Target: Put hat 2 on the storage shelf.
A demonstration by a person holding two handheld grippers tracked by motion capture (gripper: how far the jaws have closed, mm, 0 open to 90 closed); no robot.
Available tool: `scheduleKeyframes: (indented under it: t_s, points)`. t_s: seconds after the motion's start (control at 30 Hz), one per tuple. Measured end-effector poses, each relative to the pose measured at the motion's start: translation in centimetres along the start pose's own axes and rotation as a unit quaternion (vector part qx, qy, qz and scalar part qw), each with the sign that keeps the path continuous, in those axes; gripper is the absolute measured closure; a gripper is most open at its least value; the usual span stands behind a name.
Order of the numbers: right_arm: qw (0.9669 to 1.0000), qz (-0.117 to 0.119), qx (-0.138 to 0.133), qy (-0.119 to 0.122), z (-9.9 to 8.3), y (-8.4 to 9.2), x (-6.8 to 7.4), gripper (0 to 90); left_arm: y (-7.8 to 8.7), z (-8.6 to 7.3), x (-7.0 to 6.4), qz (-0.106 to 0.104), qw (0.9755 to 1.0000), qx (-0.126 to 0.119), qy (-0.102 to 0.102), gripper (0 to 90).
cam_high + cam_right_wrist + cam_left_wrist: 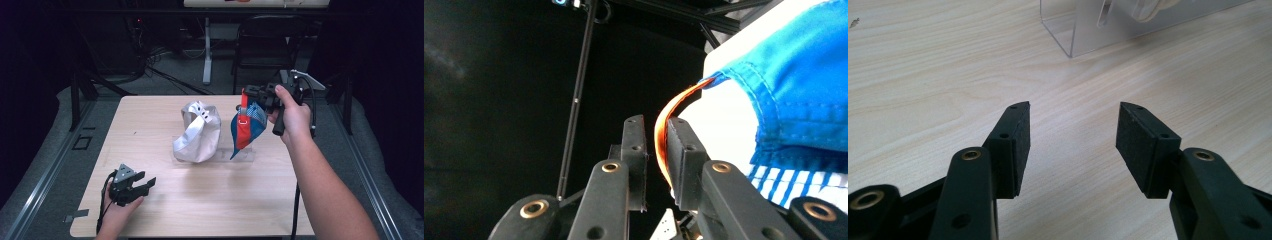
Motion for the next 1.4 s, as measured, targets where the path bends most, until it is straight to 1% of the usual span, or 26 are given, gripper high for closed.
scheduleKeyframes:
  t_s: [0.07, 0.13, 0.33, 0.4, 0.5, 0.53, 0.57, 0.63, 0.67, 0.73, 0.83, 0.87, 1.0, 1.07, 1.4]
  points:
    - [1.0, -0.002, 0.003, -0.003, 0.0, -0.2, -0.3, 79.3, 0.0, 0.0, 0.0, 0.001, 1.0, -0.001, -0.001, 48.1]
    - [1.0, -0.005, -0.002, -0.006, -0.1, -0.4, -0.8, 79.1, 0.0, -0.1, 0.1, 0.0, 1.0, -0.002, 0.003, 48.0]
    - [0.9999, -0.011, 0.003, -0.013, -0.3, -0.4, -2.3, 78.7, 0.0, 0.0, 0.1, 0.0, 1.0, -0.002, 0.001, 48.1]
    - [0.9997, -0.018, 0.003, -0.015, -0.4, -0.4, -2.8, 78.2, 0.0, 0.0, 0.1, 0.001, 1.0, -0.002, 0.001, 48.0]
    - [0.9996, -0.027, 0.005, -0.009, -0.6, -0.2, -3.3, 77.2, 0.1, 0.0, 0.0, 0.002, 1.0, -0.001, 0.001, 48.1]
    - [0.9994, -0.032, 0.007, -0.008, -0.8, -0.1, -3.4, 76.9, 0.1, 0.0, 0.1, 0.001, 1.0, -0.002, 0.002, 48.0]
    - [0.9993, -0.037, 0.01, -0.001, -0.9, 0.0, -3.5, 76.4, 0.0, -0.1, 0.1, 0.002, 1.0, -0.007, 0.002, 48.0]
    - [0.9988, -0.047, 0.012, 0.004, -1.1, 0.1, -3.6, 75.1, 0.1, -0.1, 0.0, 0.003, 1.0, -0.005, 0.002, 48.0]
    - [0.9986, -0.05, 0.014, 0.01, -1.1, 0.3, -3.6, 74.6, 0.1, 0.0, 0.0, 0.003, 1.0, -0.001, 0.001, 48.0]
    - [0.9986, -0.05, 0.013, 0.012, -1.2, 0.4, -3.7, 74.0, 0.1, 0.0, 0.0, 0.003, 1.0, -0.001, -0.001, 48.0]
    - [0.9978, -0.062, 0.013, 0.02, -1.3, 0.7, -3.7, 73.0, 0.1, 0.0, 0.1, 0.004, 1.0, -0.001, 0.001, 47.9]
    - [0.9977, -0.063, 0.014, 0.021, -1.3, 0.8, -3.7, 72.5, 0.0, -0.1, 0.1, 0.004, 1.0, -0.006, 0.002, 48.0]
    - [0.997, -0.071, 0.012, 0.028, -1.2, 1.2, -3.8, 70.9, 0.0, -0.1, 0.1, 0.004, 1.0, -0.006, 0.001, 48.0]
    - [0.9968, -0.075, 0.004, 0.025, -1.2, 1.3, -3.8, 70.2, 0.0, -0.1, 0.1, 0.003, 1.0, -0.007, 0.001, 48.0]
    - [0.9956, -0.086, 0.003, 0.036, -1.2, 1.9, -3.9, 67.4, 0.1, -0.1, 0.1, 0.004, 1.0, -0.007, 0.002, 47.8]
Point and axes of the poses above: each handheld gripper's, and its own axes: y roughly backward along the jaws, z roughly out of its top, x roughly to its left, the point moved 2 cm from there along -y, roughly forward along the jaws, and after that the axes turned 1 degree about y, right-handed, at the moved point
